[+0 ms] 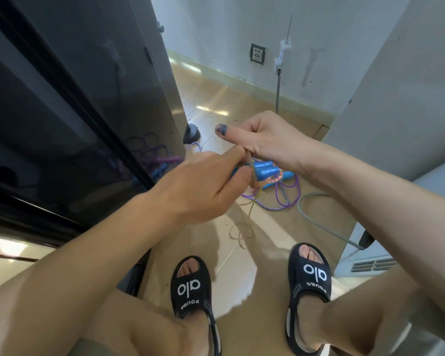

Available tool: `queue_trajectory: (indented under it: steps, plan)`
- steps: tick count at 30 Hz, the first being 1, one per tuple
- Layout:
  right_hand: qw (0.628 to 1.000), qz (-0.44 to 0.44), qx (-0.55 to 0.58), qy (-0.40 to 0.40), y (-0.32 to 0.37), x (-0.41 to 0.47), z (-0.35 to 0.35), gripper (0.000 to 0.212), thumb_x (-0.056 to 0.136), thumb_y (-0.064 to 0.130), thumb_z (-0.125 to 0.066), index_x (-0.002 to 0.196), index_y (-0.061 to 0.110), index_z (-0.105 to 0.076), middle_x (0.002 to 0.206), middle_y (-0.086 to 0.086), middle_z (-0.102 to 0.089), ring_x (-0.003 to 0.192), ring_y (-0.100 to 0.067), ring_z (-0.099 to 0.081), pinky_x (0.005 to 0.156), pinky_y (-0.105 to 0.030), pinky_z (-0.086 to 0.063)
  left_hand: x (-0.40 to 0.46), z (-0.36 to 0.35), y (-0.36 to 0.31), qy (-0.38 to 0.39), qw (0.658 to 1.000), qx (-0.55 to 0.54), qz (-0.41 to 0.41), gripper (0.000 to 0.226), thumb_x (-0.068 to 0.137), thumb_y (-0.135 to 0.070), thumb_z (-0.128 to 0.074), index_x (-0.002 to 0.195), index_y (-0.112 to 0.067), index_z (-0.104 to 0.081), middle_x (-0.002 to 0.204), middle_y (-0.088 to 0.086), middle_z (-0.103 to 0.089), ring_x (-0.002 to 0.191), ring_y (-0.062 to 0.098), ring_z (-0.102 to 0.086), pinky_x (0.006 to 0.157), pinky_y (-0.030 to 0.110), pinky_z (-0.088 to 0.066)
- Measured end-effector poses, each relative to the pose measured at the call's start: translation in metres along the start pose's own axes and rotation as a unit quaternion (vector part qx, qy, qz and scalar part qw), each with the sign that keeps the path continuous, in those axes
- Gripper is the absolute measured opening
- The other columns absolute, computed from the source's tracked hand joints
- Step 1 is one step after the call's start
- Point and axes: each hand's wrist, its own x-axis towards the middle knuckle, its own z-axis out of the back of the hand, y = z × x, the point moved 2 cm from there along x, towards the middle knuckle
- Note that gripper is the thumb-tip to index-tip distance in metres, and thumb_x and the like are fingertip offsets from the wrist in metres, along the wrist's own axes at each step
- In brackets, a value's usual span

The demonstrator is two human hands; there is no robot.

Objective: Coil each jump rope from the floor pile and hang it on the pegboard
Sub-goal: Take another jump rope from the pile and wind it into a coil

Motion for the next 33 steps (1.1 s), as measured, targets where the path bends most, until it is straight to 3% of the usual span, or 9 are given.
queue_trajectory:
  steps: [5, 8, 12, 15, 18, 20, 22, 27, 33]
  plan:
    - [0.998, -0.032, 0.045, 0.002, -0.007, 0.002, -0.013, 0.06, 0.101, 0.05, -0.05, 0.061, 0.006, -0.044, 0.053, -0.005, -0.039, 0.049, -0.016, -0.033, 0.048, -0.025, -0.028, -0.003, 0.006, 0.006, -0.037, 0.996, -0.073, 0.032, 0.046, 0.095, -0.059, -0.032, 0.085, -0.017, -0.048, 0.052, -0.003, -0.041, 0.045, 0.015, -0.036, 0.048, 0.031, -0.028]
    - [0.997, -0.052, 0.046, -0.015, -0.013, 0.0, -0.022, 0.055, 0.103, 0.05, -0.043, 0.057, 0.02, -0.042, 0.05, 0.006, -0.043, 0.047, -0.008, -0.038, 0.05, -0.02, -0.033, -0.003, 0.004, 0.009, -0.066, 0.992, -0.083, 0.067, 0.05, 0.085, -0.064, -0.05, 0.087, -0.015, -0.055, 0.057, 0.004, -0.049, 0.048, 0.021, -0.042, 0.047, 0.032, -0.034]
    - [0.995, -0.086, -0.02, -0.038, -0.027, 0.001, -0.035, 0.016, 0.093, 0.01, -0.048, 0.08, 0.018, -0.042, 0.064, -0.013, -0.05, 0.055, -0.013, -0.037, 0.052, -0.029, -0.035, 0.002, 0.0, 0.014, -0.086, 0.983, -0.094, 0.132, 0.04, 0.083, -0.05, -0.069, 0.095, -0.015, -0.055, 0.066, 0.009, -0.061, 0.055, 0.027, -0.052, 0.053, 0.033, -0.043]
    - [0.989, -0.128, 0.014, -0.075, -0.033, -0.001, -0.04, 0.035, 0.093, 0.019, -0.04, 0.059, 0.02, -0.046, 0.048, 0.007, -0.04, 0.046, -0.013, -0.032, 0.052, -0.029, -0.029, 0.006, -0.004, 0.028, -0.031, 0.947, -0.214, 0.236, 0.024, 0.081, -0.028, -0.072, 0.096, -0.022, -0.053, 0.068, 0.007, -0.054, 0.055, 0.02, -0.044, 0.052, 0.033, -0.039]
    - [0.987, -0.137, -0.042, -0.068, -0.035, -0.004, -0.044, 0.054, 0.101, 0.042, -0.034, 0.057, 0.019, -0.055, 0.059, -0.001, -0.052, 0.055, -0.021, -0.044, 0.059, -0.03, -0.034, 0.006, -0.005, 0.046, -0.031, 0.915, -0.285, 0.282, 0.012, 0.077, -0.023, -0.06, 0.084, -0.03, -0.053, 0.061, 0.005, -0.047, 0.046, 0.018, -0.037, 0.042, 0.027, -0.032]
    - [0.988, -0.11, -0.095, -0.056, -0.029, -0.009, -0.048, 0.055, 0.104, 0.042, -0.031, 0.064, 0.014, -0.058, 0.061, -0.001, -0.055, 0.059, -0.02, -0.049, 0.06, -0.032, -0.035, 0.007, -0.003, 0.059, -0.065, 0.897, -0.298, 0.32, 0.014, 0.083, -0.018, -0.057, 0.086, -0.031, -0.053, 0.061, 0.003, -0.047, 0.046, 0.016, -0.036, 0.039, 0.024, -0.031]
    - [0.985, -0.067, -0.153, -0.048, -0.026, -0.012, -0.054, 0.051, 0.104, 0.039, -0.034, 0.068, 0.009, -0.054, 0.062, -0.003, -0.054, 0.062, -0.022, -0.046, 0.058, -0.034, -0.035, 0.007, -0.003, 0.065, -0.067, 0.913, -0.228, 0.331, 0.014, 0.089, -0.016, -0.058, 0.096, -0.027, -0.054, 0.068, 0.003, -0.052, 0.05, 0.018, -0.043, 0.042, 0.03, -0.038]
    - [0.953, 0.034, -0.295, -0.055, -0.024, -0.017, -0.055, 0.047, 0.101, 0.038, -0.042, 0.059, 0.019, -0.032, 0.053, -0.001, -0.041, 0.057, -0.027, -0.04, 0.051, -0.032, -0.027, 0.007, -0.009, 0.068, 0.017, 0.959, -0.028, 0.282, 0.016, 0.095, -0.022, -0.056, 0.106, -0.025, -0.044, 0.089, 0.005, -0.061, 0.072, 0.021, -0.061, 0.073, 0.046, -0.055]
    - [0.93, 0.163, -0.326, -0.052, -0.005, -0.019, -0.046, 0.042, 0.096, 0.03, -0.047, 0.059, 0.027, -0.027, 0.048, 0.0, -0.032, 0.047, -0.016, -0.033, 0.045, -0.031, -0.024, 0.009, -0.016, 0.063, 0.104, 0.949, 0.149, 0.259, 0.013, 0.093, -0.013, -0.045, 0.099, -0.015, -0.034, 0.079, 0.002, -0.045, 0.072, 0.029, -0.052, 0.067, 0.04, -0.044]
